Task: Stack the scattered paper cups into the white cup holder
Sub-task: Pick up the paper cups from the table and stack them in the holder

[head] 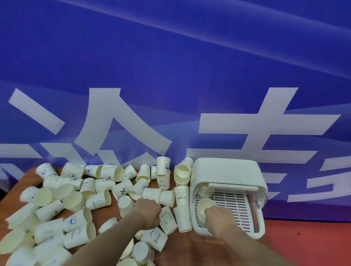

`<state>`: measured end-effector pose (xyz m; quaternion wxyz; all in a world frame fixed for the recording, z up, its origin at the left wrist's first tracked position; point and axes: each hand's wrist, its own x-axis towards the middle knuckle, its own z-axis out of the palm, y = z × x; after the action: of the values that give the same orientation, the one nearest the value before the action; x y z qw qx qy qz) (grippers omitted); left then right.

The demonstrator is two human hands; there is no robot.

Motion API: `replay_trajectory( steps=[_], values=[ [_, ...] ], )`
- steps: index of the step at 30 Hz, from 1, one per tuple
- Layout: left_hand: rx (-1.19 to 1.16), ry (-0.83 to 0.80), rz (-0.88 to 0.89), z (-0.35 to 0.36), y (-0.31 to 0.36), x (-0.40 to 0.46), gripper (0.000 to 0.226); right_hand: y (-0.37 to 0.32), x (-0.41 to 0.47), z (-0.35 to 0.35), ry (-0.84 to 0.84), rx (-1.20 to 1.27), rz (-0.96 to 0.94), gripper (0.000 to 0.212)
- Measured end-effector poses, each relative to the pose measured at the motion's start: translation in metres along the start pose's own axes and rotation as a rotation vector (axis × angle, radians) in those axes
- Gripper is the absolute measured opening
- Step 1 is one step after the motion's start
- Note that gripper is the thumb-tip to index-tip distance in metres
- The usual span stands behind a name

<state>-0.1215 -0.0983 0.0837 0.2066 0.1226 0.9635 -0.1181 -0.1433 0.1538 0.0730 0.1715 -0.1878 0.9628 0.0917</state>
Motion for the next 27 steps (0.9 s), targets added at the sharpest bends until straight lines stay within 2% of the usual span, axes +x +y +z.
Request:
replay_trajectory(
  steps=[7, 10, 17, 24, 27],
  values=[
    [0.017, 0.069, -0.018, -0.021, -0.013, -0.005, 0.033, -0.008, 0.005, -0.033, 0.104, 0.031, -0.042, 0.026],
    [0.026, 0.103, -0.053, -0.03, -0.026, -0.011, 0.033, -0.019, 0.013, -0.054, 0.183, 0.027, -0.085, 0.028],
    [-0.02, 0.113, -0.171, -0.023, -0.071, -0.035, 0.034, -0.064, 0.028, -0.084, 0.245, 0.022, -0.205, 0.027],
    [-0.085, 0.03, -0.265, 0.004, -0.111, -0.061, 0.027, -0.111, 0.046, -0.084, 0.215, 0.029, -0.278, 0.027],
    [-0.129, 0.032, -0.296, 0.018, -0.126, -0.066, 0.032, -0.131, 0.056, -0.083, 0.197, 0.026, -0.299, 0.026]
  ],
)
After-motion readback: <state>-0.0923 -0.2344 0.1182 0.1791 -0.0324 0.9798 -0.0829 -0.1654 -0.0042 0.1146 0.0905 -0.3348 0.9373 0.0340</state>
